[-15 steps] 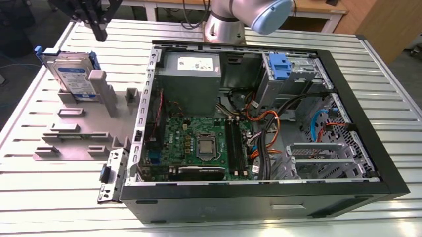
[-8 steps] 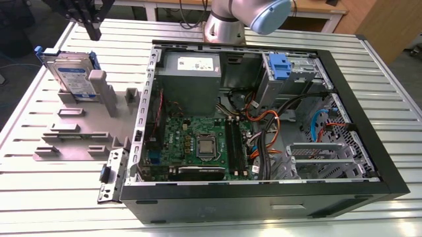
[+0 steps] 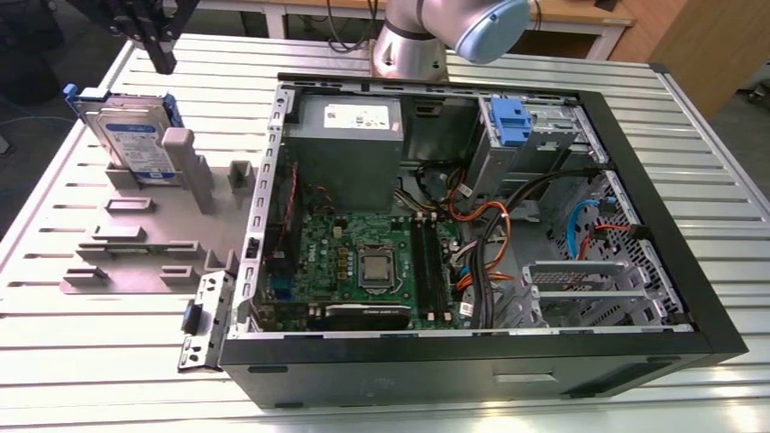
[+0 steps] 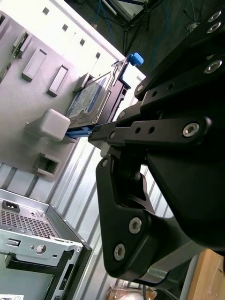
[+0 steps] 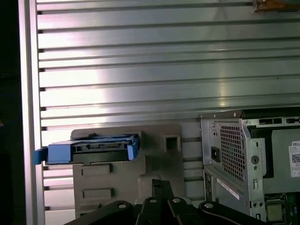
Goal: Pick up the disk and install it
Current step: 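Reach for the disk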
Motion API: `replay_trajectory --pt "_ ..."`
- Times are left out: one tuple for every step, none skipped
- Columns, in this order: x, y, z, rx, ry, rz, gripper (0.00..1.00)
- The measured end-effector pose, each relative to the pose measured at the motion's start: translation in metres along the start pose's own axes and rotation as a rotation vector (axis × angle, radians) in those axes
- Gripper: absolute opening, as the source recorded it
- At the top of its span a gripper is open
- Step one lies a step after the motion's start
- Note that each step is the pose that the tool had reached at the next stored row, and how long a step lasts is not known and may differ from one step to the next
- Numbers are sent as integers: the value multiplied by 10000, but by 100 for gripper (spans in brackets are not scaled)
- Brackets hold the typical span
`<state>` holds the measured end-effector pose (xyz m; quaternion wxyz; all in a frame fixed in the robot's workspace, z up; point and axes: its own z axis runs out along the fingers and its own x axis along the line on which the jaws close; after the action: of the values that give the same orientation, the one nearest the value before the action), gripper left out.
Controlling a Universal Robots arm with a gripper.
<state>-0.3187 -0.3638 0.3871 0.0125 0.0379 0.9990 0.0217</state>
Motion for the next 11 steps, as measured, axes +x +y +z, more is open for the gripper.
replay_trajectory --pt "12 -1 0 0 1 0 11" --pt "22 -1 0 1 1 0 11" --pt "32 -2 1 1 2 0 11" --pt "41 -2 2 1 3 0 11" --pt "52 -2 3 1 3 -1 11" --pt "65 -2 4 1 3 -1 11" --pt "78 -2 5 0 2 0 11" --pt "92 -2 5 0 4 0 11" --pt "107 -1 5 0 4 -1 11" --pt "122 1 6 1 5 -1 11" --pt "138 4 6 1 6 -1 11"
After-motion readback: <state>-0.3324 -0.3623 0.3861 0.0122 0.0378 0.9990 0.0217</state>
